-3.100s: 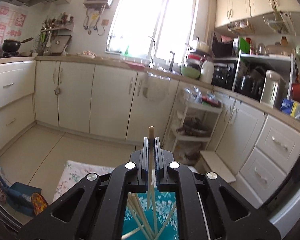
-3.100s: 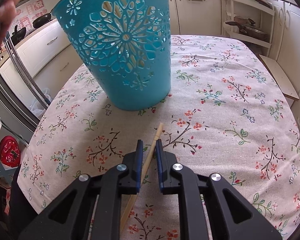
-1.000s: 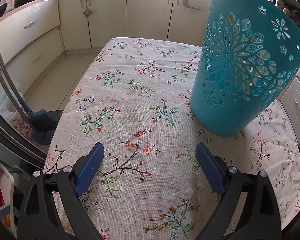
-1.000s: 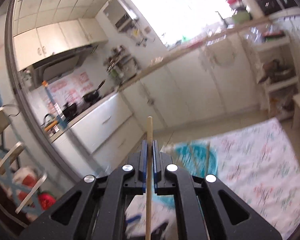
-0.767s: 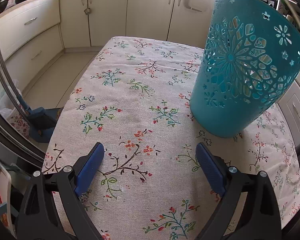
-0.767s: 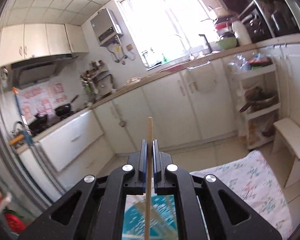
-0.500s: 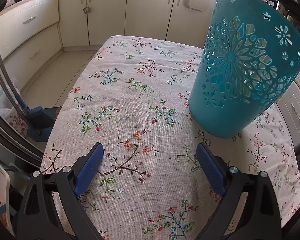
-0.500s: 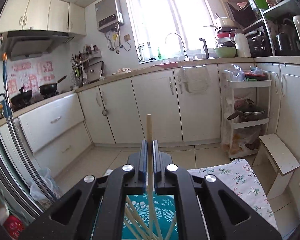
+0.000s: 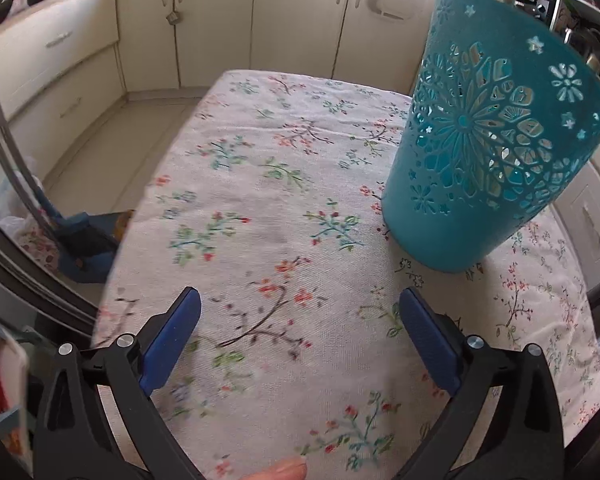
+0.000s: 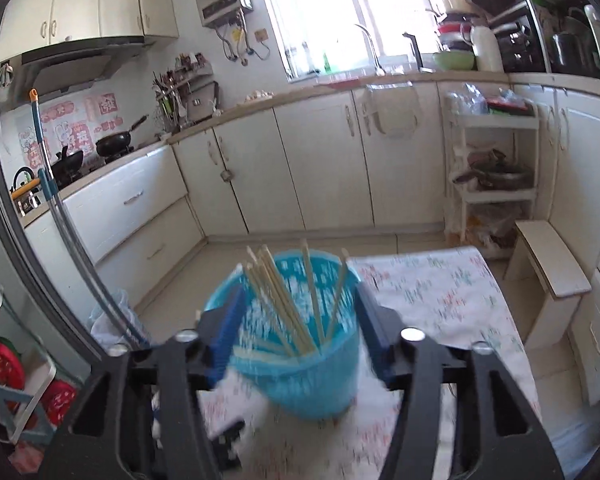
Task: Organize utensils
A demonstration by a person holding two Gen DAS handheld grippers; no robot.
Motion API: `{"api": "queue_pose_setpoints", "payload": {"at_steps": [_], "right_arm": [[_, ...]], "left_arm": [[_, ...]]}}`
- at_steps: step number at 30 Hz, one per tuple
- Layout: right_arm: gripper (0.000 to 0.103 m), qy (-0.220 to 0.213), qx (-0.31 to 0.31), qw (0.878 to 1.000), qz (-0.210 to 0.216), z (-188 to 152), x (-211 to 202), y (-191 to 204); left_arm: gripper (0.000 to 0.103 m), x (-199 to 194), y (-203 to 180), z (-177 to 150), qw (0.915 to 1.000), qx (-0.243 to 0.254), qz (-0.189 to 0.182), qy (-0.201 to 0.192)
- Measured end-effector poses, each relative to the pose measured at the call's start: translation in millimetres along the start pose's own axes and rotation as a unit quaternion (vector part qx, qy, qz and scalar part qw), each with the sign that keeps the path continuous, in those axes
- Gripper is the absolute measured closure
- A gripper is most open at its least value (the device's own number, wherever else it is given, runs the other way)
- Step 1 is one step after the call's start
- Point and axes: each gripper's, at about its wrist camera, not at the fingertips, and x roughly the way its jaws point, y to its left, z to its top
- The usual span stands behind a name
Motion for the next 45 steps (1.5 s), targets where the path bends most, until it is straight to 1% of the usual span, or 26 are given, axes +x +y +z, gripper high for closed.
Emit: {"api": "queue_pose_setpoints", "payload": {"at_steps": [1, 2, 4, 6, 7, 10, 11, 15, 18, 21, 22, 24, 26, 30, 34, 39, 45], "right_arm": [[0.029, 0.010, -0.001, 1.000, -0.005, -8, -16, 0], [0.026, 0.014, -0.001, 1.000, -0.007, -12, -24, 0], [0.016, 0.023, 0.003, 1.000, -0.011, -25, -48, 2], [0.012, 0.030, 0.016, 0.999, -0.009, -36, -71, 6], [0.011, 0.031, 0.022, 0.999, -0.006, -40, -80, 9], [0.007, 0.029, 0.028, 0.999, -0.002, -44, -107, 23], [0.007, 0.028, 0.027, 0.999, -0.003, -44, -114, 28], [0.007, 0.025, 0.017, 1.000, 0.008, -43, -142, 51], [0.007, 0.003, 0.009, 1.000, 0.007, -49, -163, 63], [0.007, -0.008, 0.023, 1.000, -0.009, -66, -178, 68], [0.007, -0.009, 0.027, 0.999, -0.017, -75, -182, 69], [0.007, -0.012, 0.028, 0.999, -0.032, -87, -186, 71], [0.007, -0.007, 0.024, 0.999, -0.044, -99, -188, 73], [0.007, 0.003, 0.035, 0.998, -0.051, -102, -187, 71], [0.007, -0.020, 0.013, 0.999, -0.047, -103, -197, 83], [0.007, -0.042, -0.003, 0.998, -0.047, -107, -207, 90], [0.007, -0.051, -0.003, 0.998, -0.046, -108, -211, 91]], "left_arm": [[0.008, -12, -1, -1, 0.9999, 0.008, 0.011, -0.009], [0.008, -24, -2, -2, 0.9996, 0.014, 0.014, -0.019], [0.007, -55, -5, -4, 0.9986, 0.025, 0.016, -0.043], [0.007, -85, -8, -4, 0.9976, 0.031, 0.019, -0.060], [0.007, -102, -8, -4, 0.9972, 0.030, 0.014, -0.067], [0.007, -147, -6, -4, 0.9961, 0.021, -0.003, -0.086], [0.007, -159, -5, -6, 0.9957, 0.020, -0.002, -0.091], [0.007, -211, -7, -12, 0.9928, 0.029, 0.037, -0.110], [0.007, -247, -6, -21, 0.9919, 0.033, 0.038, -0.117], [0.007, -271, -7, -33, 0.9923, 0.048, 0.034, -0.109], [0.007, -279, -7, -41, 0.9916, 0.054, 0.039, -0.111], [0.007, -288, -7, -52, 0.9899, 0.059, 0.059, -0.115], [0.007, -298, -4, -62, 0.9892, 0.053, 0.069, -0.118], [0.007, -313, 3, -79, 0.9907, 0.033, 0.062, -0.117], [0.007, -325, 1, -93, 0.9906, 0.032, 0.054, -0.122], [0.007, -325, 0, -105, 0.9907, 0.020, 0.054, -0.123], [0.007, -330, 2, -117, 0.9888, 0.009, 0.063, -0.135]]}}
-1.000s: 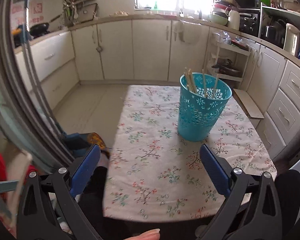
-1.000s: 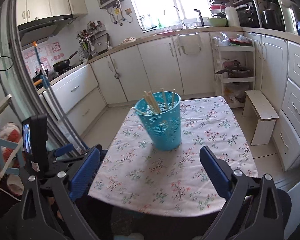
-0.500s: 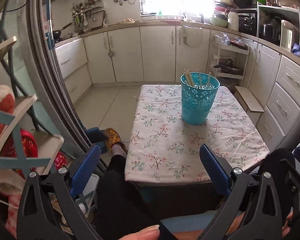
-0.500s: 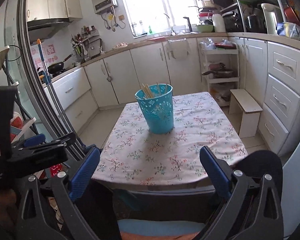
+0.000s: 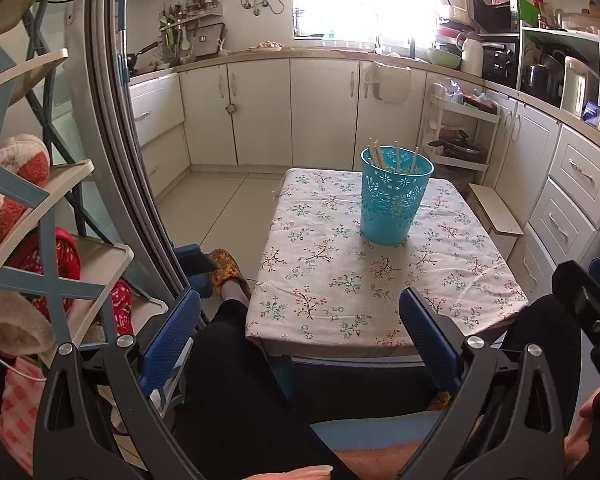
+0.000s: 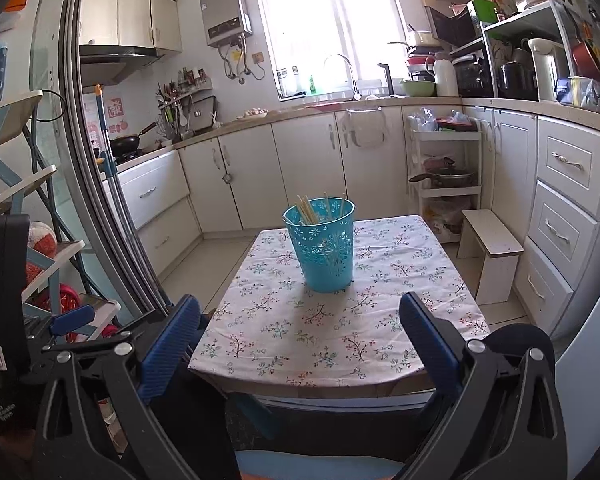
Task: Organize utensils
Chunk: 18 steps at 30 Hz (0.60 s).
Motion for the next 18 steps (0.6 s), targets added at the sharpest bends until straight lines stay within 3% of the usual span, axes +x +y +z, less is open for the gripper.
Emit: {"api": "queue_pose_setpoints", "payload": {"at_steps": [18], "right_arm": [[0.007, 0.004, -0.011, 1.000, 0.007, -0.9, 1.0, 2.9]], "left_arm": [[0.007, 2.2, 0.5, -2.5, 1.0000, -0.005, 0.004, 0.003]]}}
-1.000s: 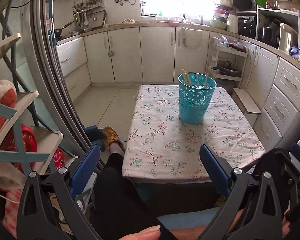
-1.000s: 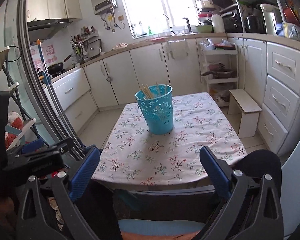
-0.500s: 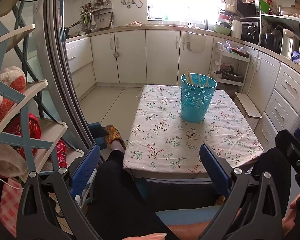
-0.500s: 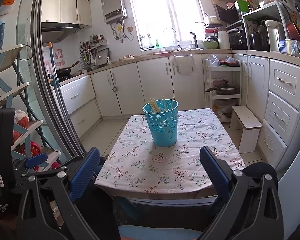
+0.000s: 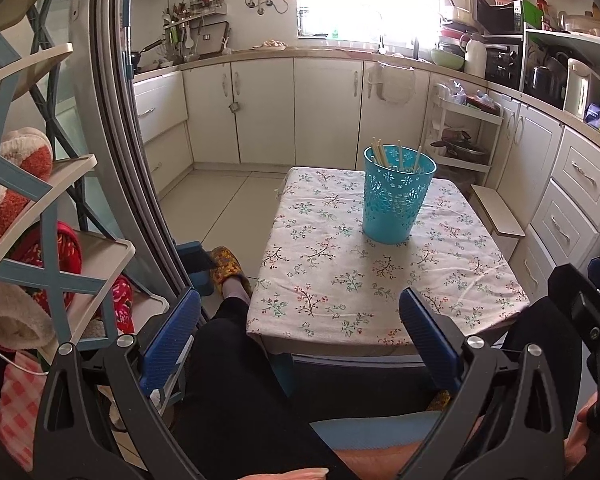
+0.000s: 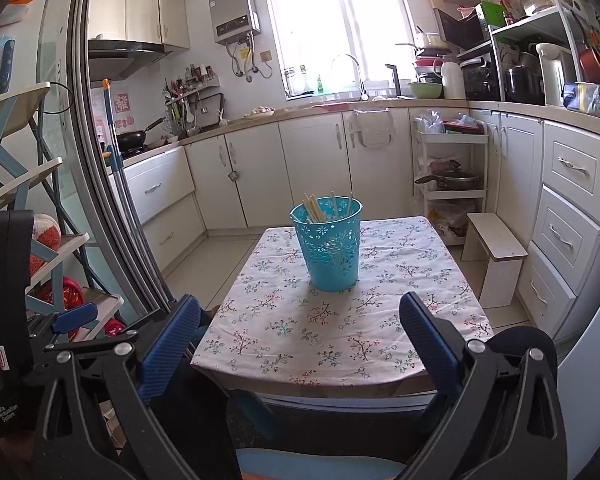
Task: Organize utensils
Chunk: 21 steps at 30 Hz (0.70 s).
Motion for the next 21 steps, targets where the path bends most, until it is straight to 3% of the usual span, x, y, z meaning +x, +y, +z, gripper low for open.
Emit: {"api": "queue_pose_setpoints", "payload": {"at_steps": [21], "right_arm": [[0.007, 0.002, -0.004, 1.000, 0.003, 0.3, 0.7, -2.3]], "left_arm": [[0.007, 1.6, 3.7, 1.4, 0.9999, 0.000, 0.014, -0.003]]}}
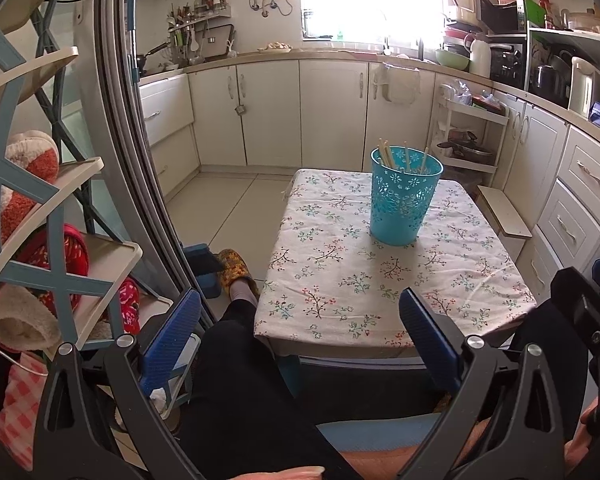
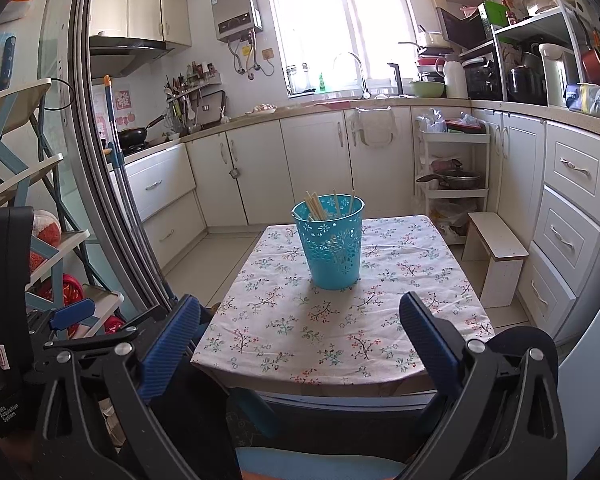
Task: Organize utensils
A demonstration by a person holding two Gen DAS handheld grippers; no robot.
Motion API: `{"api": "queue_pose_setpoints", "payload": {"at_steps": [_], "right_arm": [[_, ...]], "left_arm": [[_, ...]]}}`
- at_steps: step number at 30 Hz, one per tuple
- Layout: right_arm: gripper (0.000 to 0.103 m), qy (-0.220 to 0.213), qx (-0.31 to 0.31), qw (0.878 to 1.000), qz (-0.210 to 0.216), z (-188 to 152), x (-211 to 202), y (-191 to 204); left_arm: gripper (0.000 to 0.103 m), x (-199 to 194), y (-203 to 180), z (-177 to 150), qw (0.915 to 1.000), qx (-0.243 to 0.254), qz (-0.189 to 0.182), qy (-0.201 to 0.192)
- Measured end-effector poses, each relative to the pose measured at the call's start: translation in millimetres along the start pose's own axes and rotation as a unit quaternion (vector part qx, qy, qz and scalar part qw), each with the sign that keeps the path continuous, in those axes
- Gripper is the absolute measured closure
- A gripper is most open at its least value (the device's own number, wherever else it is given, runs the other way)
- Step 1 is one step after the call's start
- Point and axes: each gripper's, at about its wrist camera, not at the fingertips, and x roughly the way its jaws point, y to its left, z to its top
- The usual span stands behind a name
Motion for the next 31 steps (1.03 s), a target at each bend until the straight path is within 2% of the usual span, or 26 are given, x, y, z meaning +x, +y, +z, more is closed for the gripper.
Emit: {"api": "queue_pose_setpoints", "payload": {"at_steps": [10, 15, 17, 22, 31], "right_arm": [[0.007, 0.006, 0.000, 1.000, 0.004, -2, 3, -4], [0.007, 0.007, 0.000, 1.000, 0.007, -2, 4, -4], [0.007, 0.007, -0.002, 1.000, 0.009, -2, 4, -3], [0.007, 0.009, -0.008, 1.000, 0.009, -1, 6, -1], [0.007, 0.007, -0.013, 1.000, 0.002, 0, 2, 0]], "left_arm": [[0.007, 1, 2, 0, 1.0000, -0.002, 0.009, -0.001], [0.007, 5, 9, -4, 0.9993, -0.025, -0.026, 0.009], [0.007, 8, 10, -6, 0.9993, -0.023, -0.023, 0.018], [0.007, 5, 1, -8, 0.9999, -0.001, -0.007, 0.007], [0.007, 7, 4, -7, 0.9996, -0.010, -0.018, 0.017]]}}
